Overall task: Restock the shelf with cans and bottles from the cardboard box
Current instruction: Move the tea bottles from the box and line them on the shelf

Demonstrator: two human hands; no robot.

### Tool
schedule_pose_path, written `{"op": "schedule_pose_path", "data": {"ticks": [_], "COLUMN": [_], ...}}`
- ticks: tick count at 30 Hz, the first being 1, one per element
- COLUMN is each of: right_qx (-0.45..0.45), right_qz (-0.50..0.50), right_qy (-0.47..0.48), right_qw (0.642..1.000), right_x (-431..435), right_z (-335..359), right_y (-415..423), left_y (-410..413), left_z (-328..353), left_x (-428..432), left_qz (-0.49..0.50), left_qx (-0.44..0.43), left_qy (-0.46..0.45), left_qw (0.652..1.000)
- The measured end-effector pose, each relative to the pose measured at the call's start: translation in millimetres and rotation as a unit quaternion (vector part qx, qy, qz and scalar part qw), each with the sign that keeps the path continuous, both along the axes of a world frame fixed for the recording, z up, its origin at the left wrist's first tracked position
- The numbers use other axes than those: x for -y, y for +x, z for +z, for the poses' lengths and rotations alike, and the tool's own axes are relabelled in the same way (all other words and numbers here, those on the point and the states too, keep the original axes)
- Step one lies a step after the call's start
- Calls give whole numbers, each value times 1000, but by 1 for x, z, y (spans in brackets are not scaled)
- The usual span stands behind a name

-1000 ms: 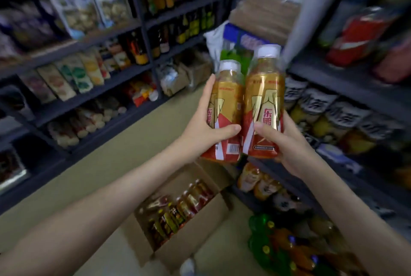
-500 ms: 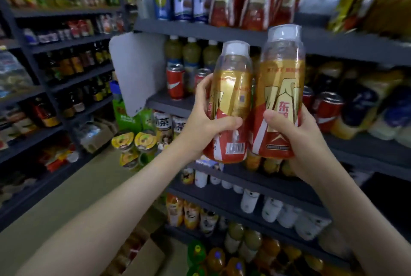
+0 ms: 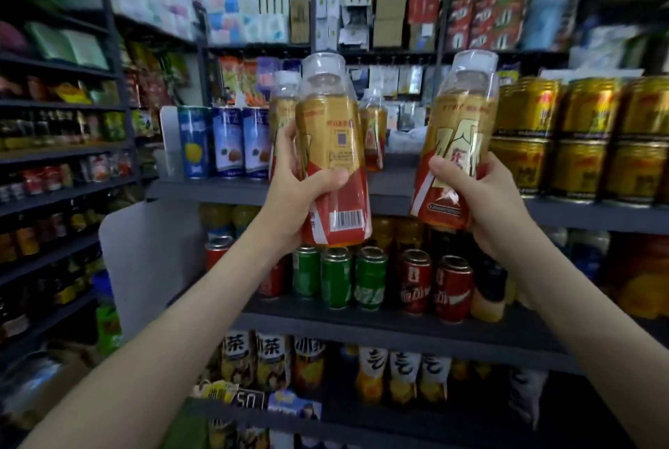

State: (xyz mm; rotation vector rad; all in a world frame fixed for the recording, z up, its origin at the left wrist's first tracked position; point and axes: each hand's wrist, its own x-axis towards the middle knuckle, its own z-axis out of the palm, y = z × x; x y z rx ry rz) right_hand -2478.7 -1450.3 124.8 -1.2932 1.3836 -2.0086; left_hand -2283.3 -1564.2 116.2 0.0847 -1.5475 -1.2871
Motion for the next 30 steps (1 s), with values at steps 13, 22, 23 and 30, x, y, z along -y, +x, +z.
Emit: {"op": "schedule_pose_path", "data": {"ticks": [13,22,23,30], "right_qx": [-4,-37,-67,-170], "right_qz": [9,69,76,137], "right_qy": [67,136,145,161], "right_qw": [998,988,984,963], "right_x": [93,117,116,105], "right_z": [36,34,34,39], "right_y": [-69,-105,-107,-115], "left_y": [-5,-26,-27,-26], "left_z": [26,34,34,34], "left_x": [51,51,50,47], "left_qz": [15,66,68,91], "left_qx": [-26,-46,-46,-59], "left_qy": [-26,-41,-40,-36], "left_qw": [999,996,996,993]}}
